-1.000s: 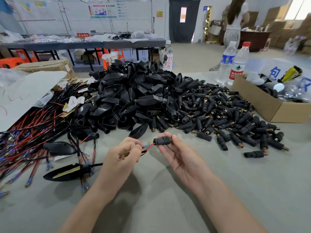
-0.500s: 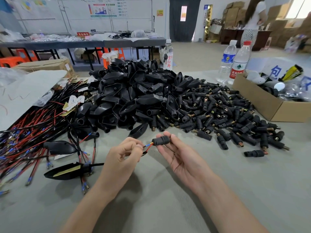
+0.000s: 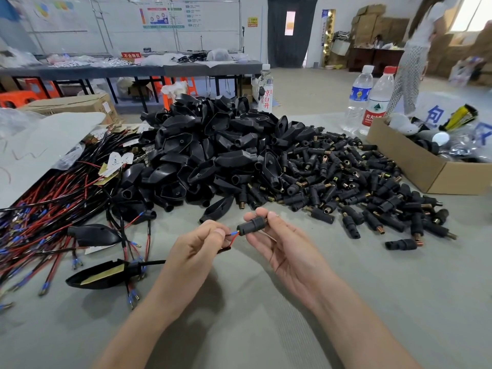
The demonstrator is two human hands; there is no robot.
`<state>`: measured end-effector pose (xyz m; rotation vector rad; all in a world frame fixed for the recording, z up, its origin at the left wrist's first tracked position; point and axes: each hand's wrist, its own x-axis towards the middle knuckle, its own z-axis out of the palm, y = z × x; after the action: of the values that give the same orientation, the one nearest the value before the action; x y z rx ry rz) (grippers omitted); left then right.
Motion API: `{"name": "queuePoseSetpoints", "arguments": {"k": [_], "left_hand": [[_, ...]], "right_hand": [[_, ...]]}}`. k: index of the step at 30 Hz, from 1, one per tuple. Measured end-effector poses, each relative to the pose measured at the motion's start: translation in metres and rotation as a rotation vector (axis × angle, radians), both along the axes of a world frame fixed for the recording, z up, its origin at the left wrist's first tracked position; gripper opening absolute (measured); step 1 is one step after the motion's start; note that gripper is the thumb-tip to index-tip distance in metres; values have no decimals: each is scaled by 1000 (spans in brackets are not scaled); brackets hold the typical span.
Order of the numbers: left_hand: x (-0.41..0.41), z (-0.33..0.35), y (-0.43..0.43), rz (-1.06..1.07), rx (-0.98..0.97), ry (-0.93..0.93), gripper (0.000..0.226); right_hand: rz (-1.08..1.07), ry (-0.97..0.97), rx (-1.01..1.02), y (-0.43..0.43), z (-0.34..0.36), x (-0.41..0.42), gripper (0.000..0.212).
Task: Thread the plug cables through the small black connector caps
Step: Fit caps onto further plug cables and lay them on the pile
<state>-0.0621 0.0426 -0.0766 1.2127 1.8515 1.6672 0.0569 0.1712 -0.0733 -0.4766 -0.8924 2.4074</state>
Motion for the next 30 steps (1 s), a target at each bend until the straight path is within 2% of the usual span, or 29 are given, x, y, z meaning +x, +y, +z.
{"name": "queuePoseSetpoints", "arguments": {"k": [4, 8, 12, 16, 21, 25, 30], "left_hand": [[1, 0, 0, -32, -45, 22, 30], [4, -3, 0, -42, -66, 74, 31], [3, -5, 1, 2, -78, 33, 33], [0, -5, -1, -46, -34, -47, 27], [-2, -7, -2, -63, -71, 13, 29], [-7, -10, -1, -75, -98, 30, 20], [-12, -12, -1, -60, -142, 54, 23]], "right_hand": [[4, -9, 42, -2, -1, -1, 26], [61, 15, -14, -6, -3, -3, 26], [60, 25, -45, -4, -3, -3, 25], [32, 7, -42, -2, -3, -2, 26], [42, -9, -58, -2, -2, -1, 27], [67, -4, -61, -4, -1, 0, 26], [70, -5, -33, -4, -2, -2, 26]]}}
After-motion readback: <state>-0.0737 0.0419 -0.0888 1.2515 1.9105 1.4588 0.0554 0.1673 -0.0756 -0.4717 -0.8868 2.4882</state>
